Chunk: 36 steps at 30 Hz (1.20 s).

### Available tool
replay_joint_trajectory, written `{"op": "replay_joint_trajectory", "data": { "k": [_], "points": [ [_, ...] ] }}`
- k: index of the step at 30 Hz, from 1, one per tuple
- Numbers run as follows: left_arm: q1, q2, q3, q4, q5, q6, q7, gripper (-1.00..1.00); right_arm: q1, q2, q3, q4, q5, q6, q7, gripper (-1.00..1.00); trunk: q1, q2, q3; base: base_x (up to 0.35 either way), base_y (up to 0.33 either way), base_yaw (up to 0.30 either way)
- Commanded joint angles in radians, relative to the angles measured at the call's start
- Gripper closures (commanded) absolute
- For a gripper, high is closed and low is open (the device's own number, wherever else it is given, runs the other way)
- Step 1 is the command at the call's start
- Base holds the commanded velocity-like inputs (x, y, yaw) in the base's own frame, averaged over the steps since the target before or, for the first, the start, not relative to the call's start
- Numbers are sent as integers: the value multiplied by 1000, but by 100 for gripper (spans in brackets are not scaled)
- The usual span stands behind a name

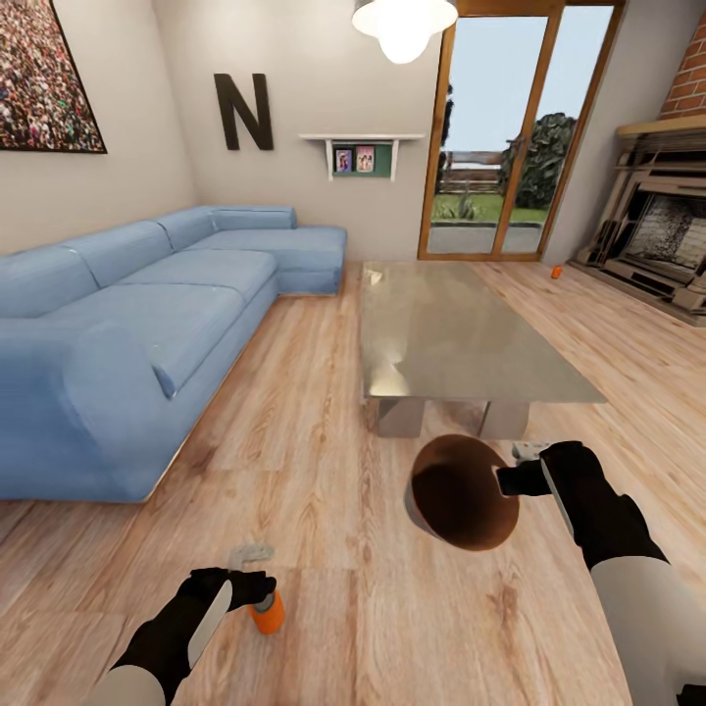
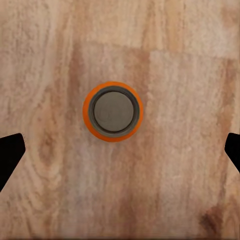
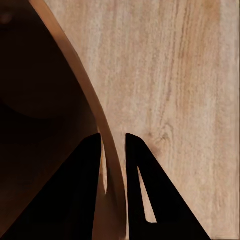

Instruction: Put the three can of soda from the living room inside the tash can in the kitchen.

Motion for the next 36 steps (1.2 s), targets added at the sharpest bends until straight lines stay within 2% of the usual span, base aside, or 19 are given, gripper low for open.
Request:
{"op": "replay_joint_trajectory", "data": {
  "k": [1,27,36],
  "points": [
    [0,0,0,0,0,0,0,-100,0,0,0,0,-31,4,4,100,0,0,0,-30,23,0],
    [0,0,0,-1,-2,-29,-3,-100,1,1,1,0,-25,4,4,100,0,0,0,51,2,0],
    [0,0,0,0,0,-27,-4,-100,0,1,3,-3,-23,4,4,100,4,-2,-35,0,0,0]
  ]
}}
